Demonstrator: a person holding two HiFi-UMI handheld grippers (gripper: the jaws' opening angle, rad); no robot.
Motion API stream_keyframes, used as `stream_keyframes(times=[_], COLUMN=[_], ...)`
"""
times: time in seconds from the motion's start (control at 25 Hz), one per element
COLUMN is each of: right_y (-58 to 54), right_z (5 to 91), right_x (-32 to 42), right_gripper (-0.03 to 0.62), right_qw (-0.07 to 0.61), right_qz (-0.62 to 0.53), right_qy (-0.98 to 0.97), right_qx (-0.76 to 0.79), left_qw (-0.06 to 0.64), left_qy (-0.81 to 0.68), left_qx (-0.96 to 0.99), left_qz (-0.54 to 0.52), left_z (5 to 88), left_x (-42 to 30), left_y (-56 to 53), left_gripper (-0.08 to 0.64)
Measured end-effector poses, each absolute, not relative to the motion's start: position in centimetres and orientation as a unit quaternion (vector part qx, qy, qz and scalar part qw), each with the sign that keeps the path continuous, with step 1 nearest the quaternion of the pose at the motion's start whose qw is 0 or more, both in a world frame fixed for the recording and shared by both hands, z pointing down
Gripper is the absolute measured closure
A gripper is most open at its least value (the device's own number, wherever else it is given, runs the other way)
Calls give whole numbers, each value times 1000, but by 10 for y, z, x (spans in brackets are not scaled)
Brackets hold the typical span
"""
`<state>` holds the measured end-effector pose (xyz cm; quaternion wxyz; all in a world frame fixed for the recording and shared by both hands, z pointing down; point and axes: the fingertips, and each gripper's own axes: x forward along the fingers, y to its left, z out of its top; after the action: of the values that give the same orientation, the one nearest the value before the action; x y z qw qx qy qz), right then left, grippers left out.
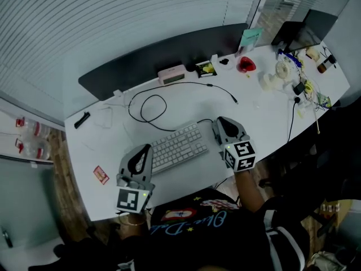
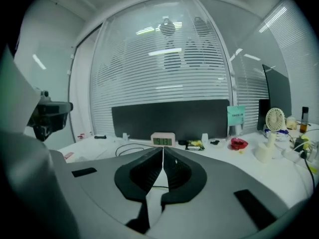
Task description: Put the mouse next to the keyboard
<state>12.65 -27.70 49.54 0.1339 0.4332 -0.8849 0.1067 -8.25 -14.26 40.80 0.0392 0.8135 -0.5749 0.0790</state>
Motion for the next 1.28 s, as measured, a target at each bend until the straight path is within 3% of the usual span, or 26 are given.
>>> stream_keyframes(times=[0.36, 1.28], right_y=[-267, -254], right_z=[440, 438], right_x=[109, 98], right_gripper=[592, 594], right_qw=[80, 83], right_qz=[87, 105], right_qy=[-905, -914], right_qx=[408, 382], left_qw=[42, 50], left_qy=[-591, -587], left_qx=[802, 804], left_qz=[74, 82], left_z=[412, 418], left_x=[-101, -98], left_y=[-137, -138], left_gripper=[560, 560])
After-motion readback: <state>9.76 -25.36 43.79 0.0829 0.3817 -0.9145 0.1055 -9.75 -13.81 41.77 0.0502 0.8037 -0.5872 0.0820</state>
